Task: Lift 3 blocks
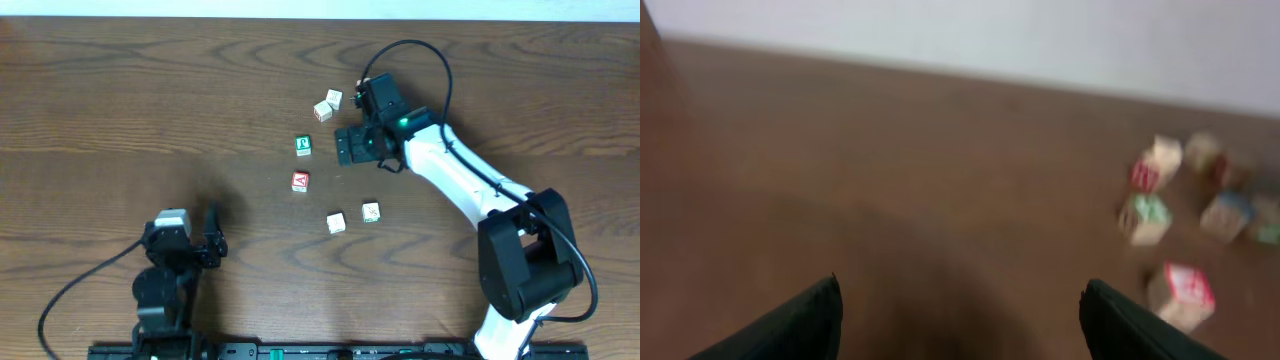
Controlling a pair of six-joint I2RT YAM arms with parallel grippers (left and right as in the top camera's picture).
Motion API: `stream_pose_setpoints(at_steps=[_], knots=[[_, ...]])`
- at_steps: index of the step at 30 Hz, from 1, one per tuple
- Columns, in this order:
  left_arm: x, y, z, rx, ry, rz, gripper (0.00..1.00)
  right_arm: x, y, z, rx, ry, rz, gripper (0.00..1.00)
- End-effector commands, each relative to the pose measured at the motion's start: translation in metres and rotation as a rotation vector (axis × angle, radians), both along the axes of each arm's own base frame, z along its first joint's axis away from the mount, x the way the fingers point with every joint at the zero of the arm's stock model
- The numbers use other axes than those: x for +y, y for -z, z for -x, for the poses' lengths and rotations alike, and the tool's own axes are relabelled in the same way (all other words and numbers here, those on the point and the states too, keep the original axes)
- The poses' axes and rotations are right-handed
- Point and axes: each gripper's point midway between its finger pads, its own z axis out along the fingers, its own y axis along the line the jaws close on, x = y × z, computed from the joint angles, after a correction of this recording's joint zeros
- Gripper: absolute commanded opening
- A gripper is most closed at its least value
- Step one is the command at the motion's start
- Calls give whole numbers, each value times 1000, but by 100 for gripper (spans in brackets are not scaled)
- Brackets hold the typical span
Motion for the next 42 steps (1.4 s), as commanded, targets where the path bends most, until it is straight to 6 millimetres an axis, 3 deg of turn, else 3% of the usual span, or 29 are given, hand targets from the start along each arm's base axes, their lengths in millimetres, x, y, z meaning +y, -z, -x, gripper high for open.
stream_pose_setpoints(at_steps=[1, 4, 9, 14, 17, 19, 22, 29, 37, 42], knots=[[-3, -9, -9, 78, 16, 25, 76, -19, 1, -8, -1, -2, 26, 99], [-10, -14, -28, 189, 52, 25, 76, -35, -5, -14, -7, 34, 18, 99], [-53, -23, -72, 374, 222, 10, 77, -65, -34, -24, -53, 74, -26, 99], [-103, -1, -98, 557, 373, -33, 77, -102, -53, -20, -56, 96, -25, 99], [-128, 19, -98, 604, 466, -9, 77, -125, -49, -16, -20, 124, -12, 99], [-135, 31, -95, 642, 486, -5, 77, -137, -44, -8, 27, 147, -21, 96], [-140, 39, -88, 676, 502, -12, 76, -139, -43, 1, 65, 102, -55, 93], [-162, 44, -73, 714, 526, -25, 76, -140, -43, 1, 66, 105, -59, 93], [-157, 52, -90, 687, 416, -51, 77, -137, -42, 6, 84, 99, -69, 93], [-155, 71, -100, 703, 367, -42, 77, -134, -42, 7, 99, 120, -85, 91]])
